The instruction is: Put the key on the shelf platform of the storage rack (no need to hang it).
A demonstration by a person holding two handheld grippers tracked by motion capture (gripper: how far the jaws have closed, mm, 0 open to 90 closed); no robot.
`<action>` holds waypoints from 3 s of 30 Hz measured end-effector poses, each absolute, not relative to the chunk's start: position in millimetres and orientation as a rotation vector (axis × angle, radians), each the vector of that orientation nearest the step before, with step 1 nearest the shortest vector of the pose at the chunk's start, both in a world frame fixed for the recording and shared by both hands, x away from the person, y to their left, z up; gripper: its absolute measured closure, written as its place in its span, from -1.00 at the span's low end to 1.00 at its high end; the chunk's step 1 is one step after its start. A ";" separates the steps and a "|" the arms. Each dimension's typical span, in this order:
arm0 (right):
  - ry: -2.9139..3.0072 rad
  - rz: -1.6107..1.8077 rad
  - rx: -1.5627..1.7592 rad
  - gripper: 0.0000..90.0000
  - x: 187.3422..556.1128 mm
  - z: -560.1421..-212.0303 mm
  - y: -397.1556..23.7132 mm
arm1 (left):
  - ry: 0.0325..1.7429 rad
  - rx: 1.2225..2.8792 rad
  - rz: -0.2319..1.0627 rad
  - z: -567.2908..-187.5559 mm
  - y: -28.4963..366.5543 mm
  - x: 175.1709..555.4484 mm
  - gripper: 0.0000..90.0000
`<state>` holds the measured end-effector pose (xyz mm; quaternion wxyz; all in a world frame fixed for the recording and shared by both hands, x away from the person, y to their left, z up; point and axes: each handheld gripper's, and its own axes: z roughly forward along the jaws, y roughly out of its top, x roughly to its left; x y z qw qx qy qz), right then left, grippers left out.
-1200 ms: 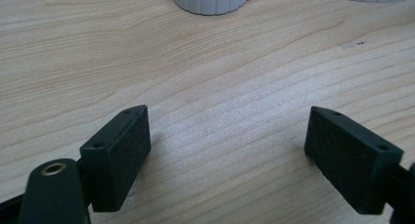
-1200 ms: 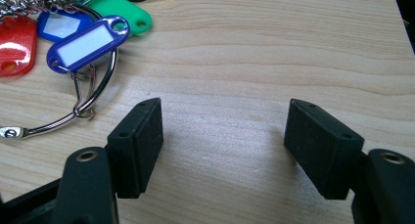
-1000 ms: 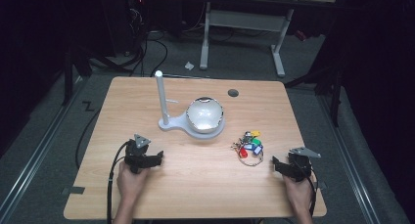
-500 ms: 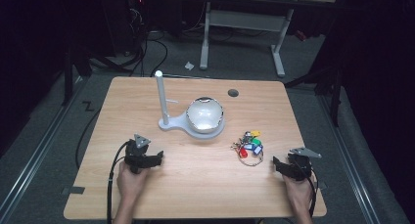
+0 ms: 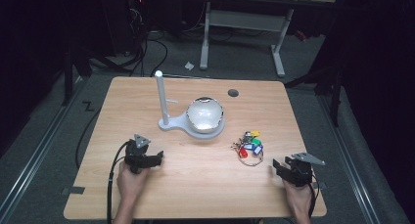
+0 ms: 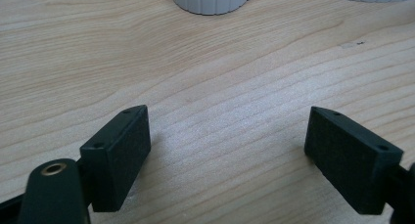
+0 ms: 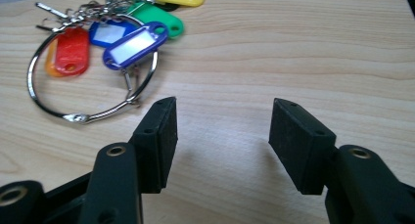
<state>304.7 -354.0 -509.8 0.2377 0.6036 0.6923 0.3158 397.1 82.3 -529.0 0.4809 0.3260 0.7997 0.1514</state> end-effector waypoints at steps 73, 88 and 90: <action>2.178 0.769 1.505 -0.10 418.2 -502.8 -257.6 | 1.950 0.796 0.368 -528.9 82.5 397.0 -0.61; 2.232 0.713 1.515 0.16 427.3 -502.2 -255.6 | 1.950 0.796 0.367 -528.9 82.5 396.9 -0.61; 2.233 0.706 1.517 0.14 427.4 -502.2 -255.4 | 1.950 0.796 0.368 -528.9 82.5 396.9 -0.61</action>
